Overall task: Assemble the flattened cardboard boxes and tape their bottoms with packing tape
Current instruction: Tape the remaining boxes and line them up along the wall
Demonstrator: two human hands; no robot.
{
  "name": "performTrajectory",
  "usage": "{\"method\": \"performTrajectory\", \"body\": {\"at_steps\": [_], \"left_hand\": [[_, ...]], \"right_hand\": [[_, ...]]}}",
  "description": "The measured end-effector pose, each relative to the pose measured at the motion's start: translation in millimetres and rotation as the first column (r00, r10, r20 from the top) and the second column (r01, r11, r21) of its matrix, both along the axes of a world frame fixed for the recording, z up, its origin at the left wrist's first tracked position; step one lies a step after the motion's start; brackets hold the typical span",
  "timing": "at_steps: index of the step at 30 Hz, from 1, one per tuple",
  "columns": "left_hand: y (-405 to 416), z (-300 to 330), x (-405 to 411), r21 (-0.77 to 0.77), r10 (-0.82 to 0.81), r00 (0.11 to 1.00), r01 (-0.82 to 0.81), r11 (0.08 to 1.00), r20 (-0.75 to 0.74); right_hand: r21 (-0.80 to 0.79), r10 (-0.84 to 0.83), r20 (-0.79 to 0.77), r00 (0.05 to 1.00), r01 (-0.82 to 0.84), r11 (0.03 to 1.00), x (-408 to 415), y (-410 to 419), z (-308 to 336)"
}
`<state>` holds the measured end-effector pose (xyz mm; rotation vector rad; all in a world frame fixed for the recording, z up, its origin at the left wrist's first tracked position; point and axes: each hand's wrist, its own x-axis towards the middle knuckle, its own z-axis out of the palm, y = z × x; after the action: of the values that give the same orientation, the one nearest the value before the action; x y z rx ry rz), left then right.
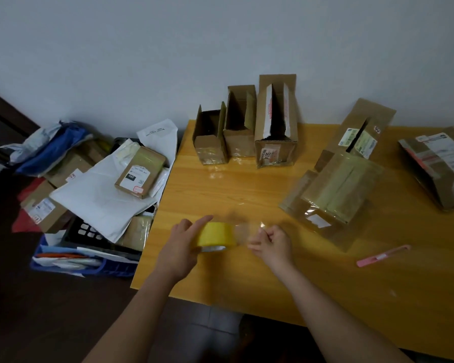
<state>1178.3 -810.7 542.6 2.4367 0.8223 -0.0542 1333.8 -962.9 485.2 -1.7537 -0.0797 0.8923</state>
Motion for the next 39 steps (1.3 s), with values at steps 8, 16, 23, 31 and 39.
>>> {"method": "performTrajectory", "body": {"at_steps": [8,16,23,31,39], "left_hand": [[14,-10,-15,0.02,0.029,0.998,-0.028,0.999,-0.055],[10,-4,6,0.17,-0.075,0.975,0.112,0.979,-0.208],[5,-1,32,0.176,-0.132,0.934,0.199,0.964,-0.332],[3,5,40,0.011,-0.13,0.935,0.142,0.99,-0.33],[-13,21,76,0.046,-0.098,0.891,0.132,0.99,-0.443]], "right_hand": [[-0.23,0.041,0.149,0.988,-0.006,0.973,2,8,-15],[-0.331,-0.064,0.187,0.98,0.124,0.936,10,3,-28],[-0.617,0.264,0.205,0.943,-0.085,0.782,8,-4,-36],[-0.698,0.28,0.197,0.939,-0.066,0.713,20,6,-27],[-0.256,0.267,0.563,0.782,-0.142,0.956,24,-29,18]]}}
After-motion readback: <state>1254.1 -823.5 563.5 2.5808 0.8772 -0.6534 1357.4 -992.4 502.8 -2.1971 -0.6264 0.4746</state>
